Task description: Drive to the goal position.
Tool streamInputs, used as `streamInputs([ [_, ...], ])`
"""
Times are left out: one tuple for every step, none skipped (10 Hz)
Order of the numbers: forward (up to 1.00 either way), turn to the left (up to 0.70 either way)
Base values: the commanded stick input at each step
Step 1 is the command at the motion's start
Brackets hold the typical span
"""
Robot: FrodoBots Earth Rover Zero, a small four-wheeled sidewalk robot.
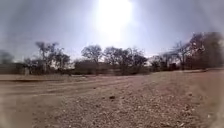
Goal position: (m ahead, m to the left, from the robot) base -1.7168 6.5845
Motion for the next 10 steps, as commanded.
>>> streamInputs([
  [-0.50,0.00],
  [-0.50,0.00],
  [-0.50,0.00],
  [-0.50,0.00],
  [-0.50,0.00],
  [-0.50,0.00],
  [-0.50,0.00],
  [-0.50,0.00],
  [-0.50,0.00],
  [-0.50,0.00],
])
